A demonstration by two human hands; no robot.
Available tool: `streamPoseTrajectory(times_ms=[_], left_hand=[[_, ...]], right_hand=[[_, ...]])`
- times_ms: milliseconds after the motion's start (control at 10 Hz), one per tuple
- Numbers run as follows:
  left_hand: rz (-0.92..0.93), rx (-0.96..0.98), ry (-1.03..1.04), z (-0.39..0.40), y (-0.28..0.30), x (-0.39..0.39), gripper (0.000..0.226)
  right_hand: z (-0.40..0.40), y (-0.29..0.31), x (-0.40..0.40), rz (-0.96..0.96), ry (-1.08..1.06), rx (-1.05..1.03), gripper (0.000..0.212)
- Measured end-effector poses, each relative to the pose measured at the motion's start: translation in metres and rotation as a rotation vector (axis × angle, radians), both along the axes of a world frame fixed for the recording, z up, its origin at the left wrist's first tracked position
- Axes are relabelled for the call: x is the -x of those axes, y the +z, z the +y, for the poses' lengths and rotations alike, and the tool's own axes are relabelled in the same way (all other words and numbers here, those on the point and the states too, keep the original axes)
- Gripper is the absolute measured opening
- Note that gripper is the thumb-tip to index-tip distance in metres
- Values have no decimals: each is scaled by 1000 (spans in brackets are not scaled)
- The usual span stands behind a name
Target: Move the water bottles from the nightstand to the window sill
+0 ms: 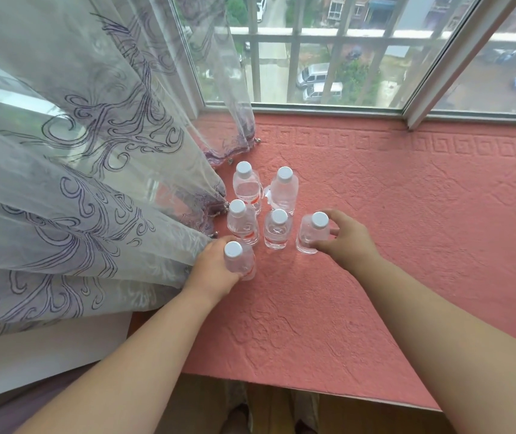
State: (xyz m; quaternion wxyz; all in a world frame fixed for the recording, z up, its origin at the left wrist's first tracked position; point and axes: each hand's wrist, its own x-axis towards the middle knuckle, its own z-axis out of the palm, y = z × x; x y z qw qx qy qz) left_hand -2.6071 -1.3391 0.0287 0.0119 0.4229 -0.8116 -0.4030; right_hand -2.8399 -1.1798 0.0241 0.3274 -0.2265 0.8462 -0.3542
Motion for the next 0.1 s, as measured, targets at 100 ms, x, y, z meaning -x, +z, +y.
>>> streamPoseTrajectory(times_ms=[100], left_hand=[[-6, -19, 38, -1, -2, -2, 87]], right_hand=[[-4, 4, 1, 29, -1, -23, 74]])
